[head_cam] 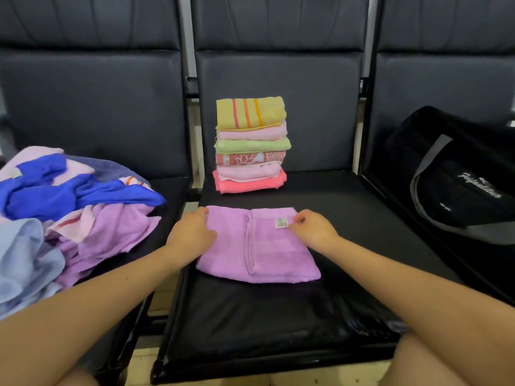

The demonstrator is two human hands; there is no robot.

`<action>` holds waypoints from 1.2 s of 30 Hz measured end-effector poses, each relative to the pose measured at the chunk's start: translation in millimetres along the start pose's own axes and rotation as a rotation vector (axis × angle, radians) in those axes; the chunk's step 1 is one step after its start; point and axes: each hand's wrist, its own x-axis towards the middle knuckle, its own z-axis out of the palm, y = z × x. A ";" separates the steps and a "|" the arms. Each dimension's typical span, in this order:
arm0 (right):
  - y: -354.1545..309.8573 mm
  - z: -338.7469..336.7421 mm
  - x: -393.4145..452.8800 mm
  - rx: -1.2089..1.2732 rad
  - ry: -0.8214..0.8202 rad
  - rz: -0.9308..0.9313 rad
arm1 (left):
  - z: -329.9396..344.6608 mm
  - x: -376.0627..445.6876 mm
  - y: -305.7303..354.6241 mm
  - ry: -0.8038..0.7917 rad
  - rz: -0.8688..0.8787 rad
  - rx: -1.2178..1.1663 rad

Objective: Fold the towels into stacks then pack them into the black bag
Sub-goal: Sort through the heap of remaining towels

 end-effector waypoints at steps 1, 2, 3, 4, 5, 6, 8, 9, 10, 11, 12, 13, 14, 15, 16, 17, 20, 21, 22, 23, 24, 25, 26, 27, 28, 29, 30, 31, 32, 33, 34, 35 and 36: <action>4.2 1.4 -1.2 -0.022 -0.039 0.052 | 0.7 0.3 2.0 -0.004 -0.005 0.024; 6.4 2.9 -5.1 0.006 -0.100 0.102 | 1.3 -0.2 4.1 -0.009 -0.011 0.044; 7.3 5.5 -8.8 0.079 -0.168 0.152 | 2.4 -0.6 6.2 -0.011 -0.015 0.052; 7.1 7.9 -11.6 0.177 -0.226 0.195 | 3.4 -1.0 8.1 -0.013 -0.015 0.054; 6.6 9.7 -13.2 0.268 -0.266 0.223 | 4.5 -1.3 9.9 -0.011 -0.009 0.054; 6.9 10.4 -13.4 0.338 -0.291 0.244 | 5.6 -1.5 11.7 -0.008 0.003 0.058; 6.9 6.5 -12.3 0.435 -0.305 0.284 | 6.8 -1.9 15.5 0.000 0.028 0.053; 9.0 3.7 -10.5 0.470 -0.297 0.310 | 7.7 -1.5 17.4 0.001 0.037 0.032; 12.0 0.4 -8.4 0.495 -0.288 0.337 | 8.6 -1.0 18.8 0.002 0.044 0.001; 14.8 -3.3 -6.9 0.513 -0.271 0.360 | 9.8 -0.6 20.7 0.006 0.050 -0.032; 17.2 -8.2 -6.5 0.528 -0.245 0.372 | 11.1 -0.8 22.9 0.008 0.057 -0.068; 19.8 -13.2 -5.8 0.549 -0.206 0.379 | 12.6 -1.4 25.7 0.000 0.069 -0.124; 21.6 -18.3 -5.3 0.571 -0.157 0.385 | 14.7 -2.2 29.0 -0.020 0.075 -0.203; 23.1 -23.1 -4.6 0.594 -0.109 0.395 | 16.9 -3.6 32.9 -0.048 0.070 -0.288; 25.1 -26.8 -3.7 0.615 -0.071 0.408 | 19.0 -5.5 36.8 -0.081 0.051 -0.359; 25.2 -29.7 -3.9 0.629 -0.047 0.420 | 20.8 -7.4 40.7 -0.112 0.026 -0.403; 17.1 -35.8 -7.1 0.610 -0.050 0.418 | 25.3 -8.8 47.1 -0.153 -0.034 -0.476; 13.0 -37.1 -7.6 0.596 -0.055 0.400 | 25.5 -8.1 47.6 -0.158 -0.055 -0.505; 7.5 -38.9 -8.9 0.588 -0.061 0.370 | 25.0 -7.4 47.7 -0.165 -0.079 -0.536; 1.2 -40.2 -10.4 0.595 -0.066 0.330 | 23.9 -6.7 47.8 -0.173 -0.107 -0.569; -5.0 -40.9 -12.2 0.613 -0.068 0.280 | 22.7 -6.1 48.2 -0.181 -0.138 -0.604; -10.8 -40.5 -14.2 0.628 -0.073 0.226 | 21.9 -5.8 48.6 -0.189 -0.167 -0.642; -15.6 -37.9 -15.7 0.633 -0.083 0.170 | 21.3 -5.8 49.1 -0.195 -0.191 -0.679; -19.8 -33.9 -17.5 0.629 -0.101 0.117 | 21.2 -5.6 49.6 -0.199 -0.208 -0.706; -23.0 -28.6 -19.6 0.624 -0.127 0.073 | 21.3 -5.6 49.7 -0.202 -0.219 -0.719; -24.5 -22.4 -20.8 0.634 -0.172 0.049 | 21.7 -5.3 49.4 -0.205 -0.227 -0.724; -25.2 -16.8 -21.8 0.653 -0.241 0.053 | 22.4 -5.0 49.1 -0.208 -0.232 -0.732; -26.0 -12.3 -23.8 0.674 -0.329 0.078 | 22.9 -4.5 49.2 -0.210 -0.237 -0.745; -26.5 -9.6 -26.5 0.684 -0.413 0.101 | 23.1 -4.2 49.5 -0.212 -0.243 -0.762; -26.2 -7.5 -28.3 0.688 -0.462 0.108 | 23.3 -3.6 50.2 -0.214 -0.249 -0.775; -24.7 -6.4 -28.4 0.692 -0.457 0.103 | 23.6 -3.1 50.8 -0.217 -0.255 -0.777; -23.0 -5.5 -27.6 0.698 -0.399 0.093 | 24.3 -2.3 51.3 -0.220 -0.258 -0.767; -19.8 -4.5 -25.6 0.695 -0.308 0.079 | 25.0 -1.7 51.7 -0.223 -0.258 -0.747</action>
